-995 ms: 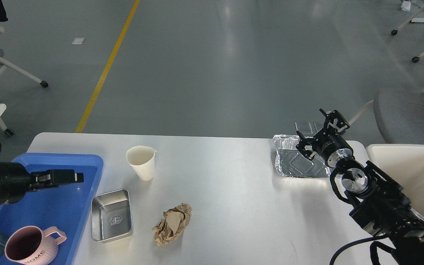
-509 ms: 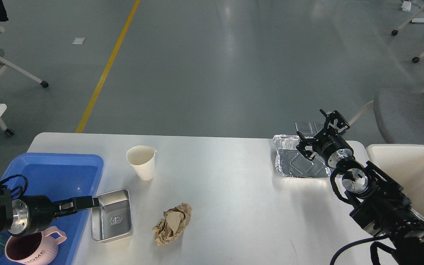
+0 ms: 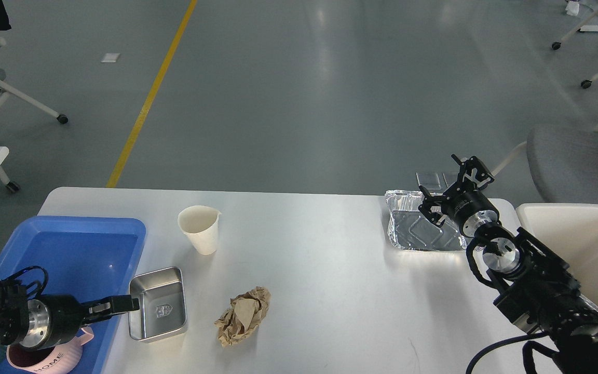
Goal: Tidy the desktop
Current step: 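Reach the left gripper to the small steel tray and grasp it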
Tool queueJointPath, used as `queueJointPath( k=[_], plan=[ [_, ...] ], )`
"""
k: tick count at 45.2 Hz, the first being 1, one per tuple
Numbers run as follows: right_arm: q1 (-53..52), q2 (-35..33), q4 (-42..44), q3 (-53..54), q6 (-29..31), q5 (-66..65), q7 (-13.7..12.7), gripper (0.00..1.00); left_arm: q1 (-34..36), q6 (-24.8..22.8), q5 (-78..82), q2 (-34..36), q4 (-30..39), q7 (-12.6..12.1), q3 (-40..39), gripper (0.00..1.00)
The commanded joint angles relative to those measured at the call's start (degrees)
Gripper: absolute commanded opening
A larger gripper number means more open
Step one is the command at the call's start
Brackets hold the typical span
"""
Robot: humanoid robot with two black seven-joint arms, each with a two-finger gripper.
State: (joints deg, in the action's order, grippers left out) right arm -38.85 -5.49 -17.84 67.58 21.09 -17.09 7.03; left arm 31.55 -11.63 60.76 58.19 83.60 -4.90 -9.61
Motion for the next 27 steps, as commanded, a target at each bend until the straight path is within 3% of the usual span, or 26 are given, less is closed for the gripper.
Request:
queueJointPath(
  k=[1, 10, 15, 27],
  plan=[
    [0.0, 0.04, 0.0, 0.0, 0.0, 0.04, 0.0, 1.0, -0.52, 0.64, -0.02, -1.14, -2.03, 0.06, -0.06, 0.65],
    [-0.09, 0.04, -0.09, 0.0, 0.0, 0.04, -0.09, 1.0, -0.43, 1.08, 0.06, -6.86, -4.94, -0.2, -0.06, 0.58],
    [-0.18, -0.22, -0.09, 0.0, 0.0, 0.04, -0.09, 1.0, -0.61, 1.08, -0.02, -6.95, -4.94, -0.29, 0.03, 0.49],
    [-0.18, -0.31, -0.09, 0.0, 0.0, 0.04, -0.09, 1.0, -1.49, 0.99, -0.02, -6.86, -4.94, -0.11, 0.2, 0.45]
  ],
)
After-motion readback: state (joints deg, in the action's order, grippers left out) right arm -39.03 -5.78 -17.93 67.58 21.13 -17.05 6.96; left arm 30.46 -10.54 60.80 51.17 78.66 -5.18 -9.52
